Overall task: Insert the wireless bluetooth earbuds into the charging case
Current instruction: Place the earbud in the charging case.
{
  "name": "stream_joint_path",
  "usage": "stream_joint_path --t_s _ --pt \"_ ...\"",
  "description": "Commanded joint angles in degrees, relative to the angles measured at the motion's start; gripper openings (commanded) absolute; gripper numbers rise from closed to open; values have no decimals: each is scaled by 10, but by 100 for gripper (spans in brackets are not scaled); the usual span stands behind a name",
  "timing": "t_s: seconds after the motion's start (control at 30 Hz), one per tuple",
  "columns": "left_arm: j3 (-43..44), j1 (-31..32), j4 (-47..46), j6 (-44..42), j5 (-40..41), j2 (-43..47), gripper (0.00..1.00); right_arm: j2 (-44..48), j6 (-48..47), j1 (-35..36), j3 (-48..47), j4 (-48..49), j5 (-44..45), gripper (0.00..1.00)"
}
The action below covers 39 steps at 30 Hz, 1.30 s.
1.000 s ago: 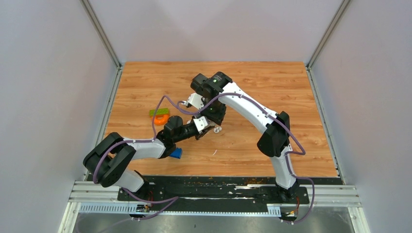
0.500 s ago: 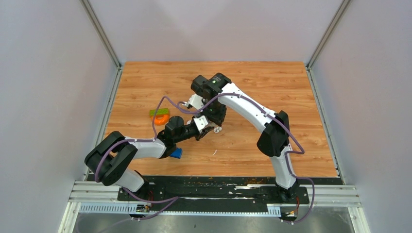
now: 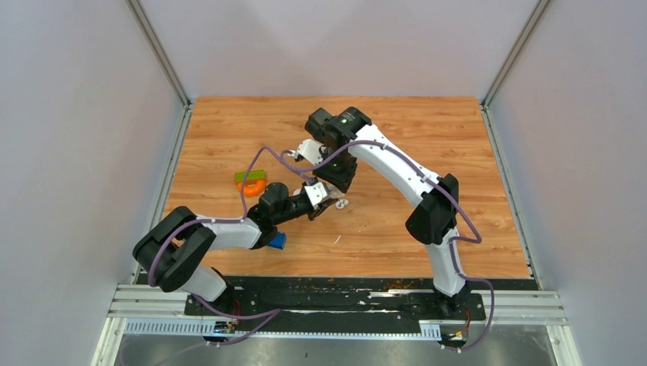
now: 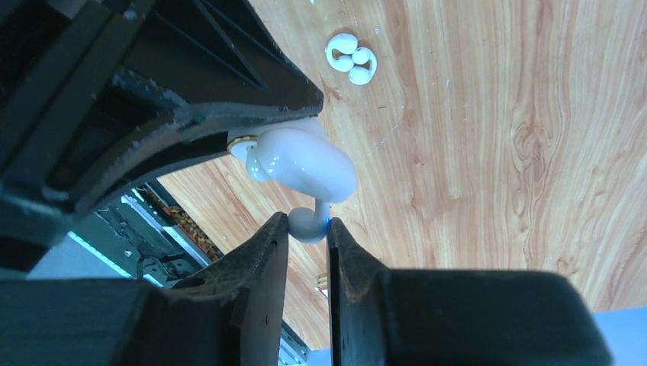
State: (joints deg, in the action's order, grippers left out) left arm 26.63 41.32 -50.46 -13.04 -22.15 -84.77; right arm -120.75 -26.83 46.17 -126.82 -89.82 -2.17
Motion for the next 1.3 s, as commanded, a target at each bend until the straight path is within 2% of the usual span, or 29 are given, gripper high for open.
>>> stream_joint_path --t_s 0.0,0.17,0.3,0.67,1.27 --pt "12 4 -22 -25 14 18 8 57 -23 -24 11 -23 -35 10" --pt "12 3 0 -50 26 31 8 80 -17 -36 57 -22 -36 8" --pt "9 3 18 -79 20 36 8 75 20 -58 58 -23 -88 8" --pt "7 5 -22 -119 -13 21 8 47 60 -91 82 -23 -170 8" --pt "13 19 -30 -131 -14 6 8 28 80 -105 66 -19 -189 7"
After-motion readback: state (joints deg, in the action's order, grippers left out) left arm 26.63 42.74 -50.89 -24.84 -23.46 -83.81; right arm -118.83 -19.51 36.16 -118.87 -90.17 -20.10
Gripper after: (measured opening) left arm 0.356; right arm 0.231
